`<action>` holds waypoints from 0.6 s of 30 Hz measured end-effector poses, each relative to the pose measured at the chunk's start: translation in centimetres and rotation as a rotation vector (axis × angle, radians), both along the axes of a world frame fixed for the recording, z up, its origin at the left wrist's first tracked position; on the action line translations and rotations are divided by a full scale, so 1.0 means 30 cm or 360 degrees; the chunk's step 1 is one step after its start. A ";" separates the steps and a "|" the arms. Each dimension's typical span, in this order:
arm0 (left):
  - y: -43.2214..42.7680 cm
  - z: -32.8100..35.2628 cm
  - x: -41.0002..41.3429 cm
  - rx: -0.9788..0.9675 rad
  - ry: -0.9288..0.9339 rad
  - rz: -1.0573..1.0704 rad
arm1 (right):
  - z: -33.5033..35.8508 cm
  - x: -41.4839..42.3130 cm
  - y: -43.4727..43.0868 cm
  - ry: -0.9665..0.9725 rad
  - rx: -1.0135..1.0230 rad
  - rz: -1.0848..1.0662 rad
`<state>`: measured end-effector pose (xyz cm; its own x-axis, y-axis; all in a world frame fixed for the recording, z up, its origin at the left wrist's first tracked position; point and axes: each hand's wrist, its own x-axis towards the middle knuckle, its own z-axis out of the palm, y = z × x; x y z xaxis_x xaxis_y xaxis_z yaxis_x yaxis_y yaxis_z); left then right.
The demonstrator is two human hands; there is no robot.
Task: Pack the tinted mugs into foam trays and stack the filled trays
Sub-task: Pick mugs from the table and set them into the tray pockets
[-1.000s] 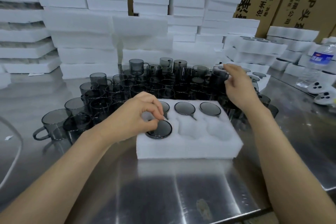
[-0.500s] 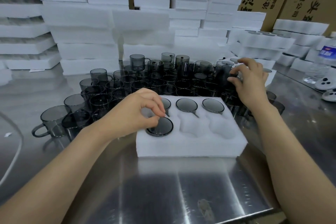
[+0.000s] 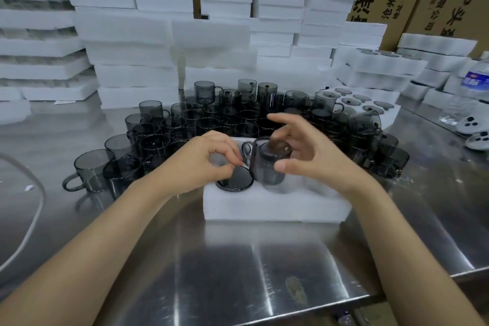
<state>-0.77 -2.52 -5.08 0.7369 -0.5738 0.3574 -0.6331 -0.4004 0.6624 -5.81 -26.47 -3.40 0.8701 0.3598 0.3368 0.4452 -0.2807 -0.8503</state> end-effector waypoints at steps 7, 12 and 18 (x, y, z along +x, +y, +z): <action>0.000 -0.009 0.002 -0.0050 0.0047 0.0003 | 0.002 -0.022 0.010 -0.0123 -0.0318 -0.0162; -0.001 -0.011 0.002 -0.0071 0.0031 -0.0007 | 0.004 -0.031 0.000 -0.0076 -0.0322 -0.0171; -0.003 -0.013 0.000 -0.0057 0.0038 0.0017 | 0.000 -0.028 -0.001 -0.0057 -0.0417 -0.0073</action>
